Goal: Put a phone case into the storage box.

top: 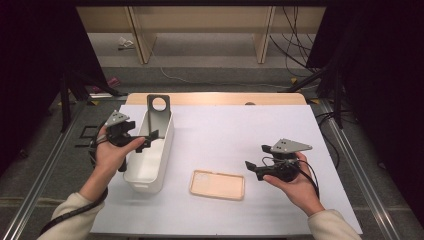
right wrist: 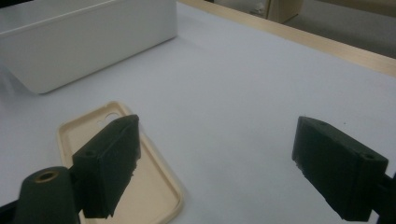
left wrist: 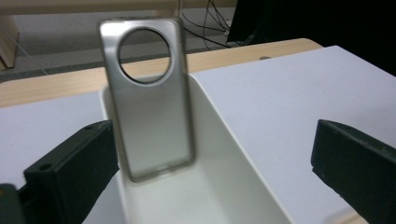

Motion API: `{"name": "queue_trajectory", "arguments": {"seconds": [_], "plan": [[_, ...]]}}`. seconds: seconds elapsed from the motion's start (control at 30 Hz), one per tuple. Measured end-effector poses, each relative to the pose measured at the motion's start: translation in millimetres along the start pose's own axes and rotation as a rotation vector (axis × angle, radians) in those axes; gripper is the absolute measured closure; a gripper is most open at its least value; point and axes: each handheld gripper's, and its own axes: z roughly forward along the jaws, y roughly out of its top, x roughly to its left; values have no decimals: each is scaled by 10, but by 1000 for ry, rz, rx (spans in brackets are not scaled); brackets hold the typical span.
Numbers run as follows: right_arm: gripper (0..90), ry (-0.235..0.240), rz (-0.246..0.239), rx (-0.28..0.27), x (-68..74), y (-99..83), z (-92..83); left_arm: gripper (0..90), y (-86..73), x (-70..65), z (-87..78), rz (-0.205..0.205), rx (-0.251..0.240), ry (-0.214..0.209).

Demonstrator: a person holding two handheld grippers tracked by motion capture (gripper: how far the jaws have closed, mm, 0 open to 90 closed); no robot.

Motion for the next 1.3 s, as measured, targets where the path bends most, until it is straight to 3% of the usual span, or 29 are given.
{"name": "queue_trajectory", "arguments": {"seconds": [0.17,0.27,0.4,1.17,1.3], "plan": [[162,5,-1,6,3,5,22,4,-164,-172,-109,32,-26,-21],[162,7,-4,9,9,-2,33,4,-152,-246,-177,63,-42,-25],[162,8,0,6,10,0,36,6,-117,-280,-210,73,-43,-26],[162,15,-7,13,30,12,42,20,-252,-300,-362,52,-23,-31],[221,39,-18,19,58,66,95,23,-262,-320,-352,50,-21,-43]]}}
